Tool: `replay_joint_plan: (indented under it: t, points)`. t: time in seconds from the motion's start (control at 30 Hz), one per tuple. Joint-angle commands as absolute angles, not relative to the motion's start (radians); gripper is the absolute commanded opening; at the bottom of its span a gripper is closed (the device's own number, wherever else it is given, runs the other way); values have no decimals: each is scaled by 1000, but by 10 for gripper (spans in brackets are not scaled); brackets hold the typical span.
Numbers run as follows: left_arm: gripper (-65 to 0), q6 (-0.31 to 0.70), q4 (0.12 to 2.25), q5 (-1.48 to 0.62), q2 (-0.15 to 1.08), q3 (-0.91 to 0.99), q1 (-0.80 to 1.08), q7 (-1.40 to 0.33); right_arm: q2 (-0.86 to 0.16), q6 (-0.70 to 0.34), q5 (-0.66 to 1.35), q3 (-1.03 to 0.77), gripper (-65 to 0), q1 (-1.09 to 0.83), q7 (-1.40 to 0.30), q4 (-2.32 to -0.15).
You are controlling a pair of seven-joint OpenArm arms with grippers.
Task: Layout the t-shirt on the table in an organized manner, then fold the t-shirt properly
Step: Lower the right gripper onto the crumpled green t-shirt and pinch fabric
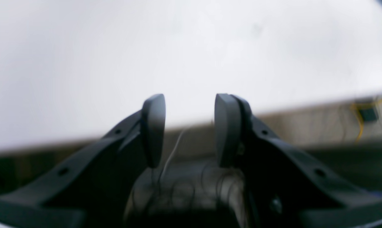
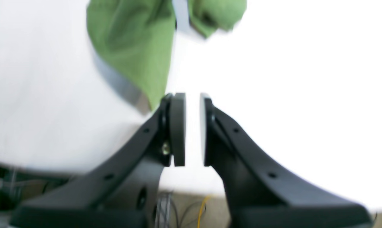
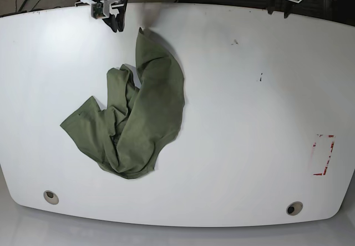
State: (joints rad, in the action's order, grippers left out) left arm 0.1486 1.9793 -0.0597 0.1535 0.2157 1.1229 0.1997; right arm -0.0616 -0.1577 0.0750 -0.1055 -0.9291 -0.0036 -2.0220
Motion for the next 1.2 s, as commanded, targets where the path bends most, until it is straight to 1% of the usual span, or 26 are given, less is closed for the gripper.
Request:
replay_joint_plan:
  t: [0.0,0.07,0.13,0.27,0.33,0.37,0.4,0.43,0.47,0.5,0.6,0.7,0.87,0.97,1.0,1.13,1.17]
  points:
    - [-407,142,1994,-64,156,214,1122,225,-64,-163,77,-107,-577,-912,22,-2041]
    - [-407,142,1994,-65,156,200,1109,225,-64,-165,77,-107,-563,-886,22,-2041]
    - [-407,142,1992,-65,156,191,1086,225,-64,-165,77,-104,-522,-857,18,-2038]
    - [-399,142,1991,-65,148,183,1049,223,-65,-165,70,-58,-376,-805,18,-2038]
    - [-365,142,1991,-65,128,174,1033,209,-71,-165,68,-36,-303,-780,18,-2038]
    - [-336,142,1991,-64,116,171,1023,194,-71,-165,68,-24,-262,-762,18,-2038]
    - [-311,142,1991,-62,107,170,1015,185,-71,-165,68,-16,-238,-748,18,-2038]
    - [-272,142,1991,-61,91,168,1004,170,-71,-165,68,-4,-203,-731,18,-2038]
    - [-251,142,1991,-61,84,168,998,162,-71,-165,68,4,-184,-720,18,-2038]
    - [-212,142,1991,-61,65,168,986,153,-71,-165,68,25,-152,-699,18,-2038]
    - [-176,142,1992,-61,44,168,961,153,-71,-165,68,70,-132,-651,8,-2038]
    - [-182,142,1995,-61,33,168,938,153,-71,-165,68,107,-133,-587,-44,-2038]
    - [-182,142,1995,-61,30,170,895,153,-71,-163,68,168,-133,-427,-211,-2018]
    - [-179,142,1997,-61,31,170,888,153,-71,-160,68,197,-133,-354,-278,-2003]
    - [-179,142,1997,-61,33,170,883,153,-71,-160,68,216,-133,-302,-314,-1989]
    - [-179,142,1997,-61,33,170,868,153,-70,-159,68,251,-133,-203,-375,-1949]
    - [-179,142,1997,-61,31,170,863,151,-71,-159,68,266,-133,-165,-389,-1910]
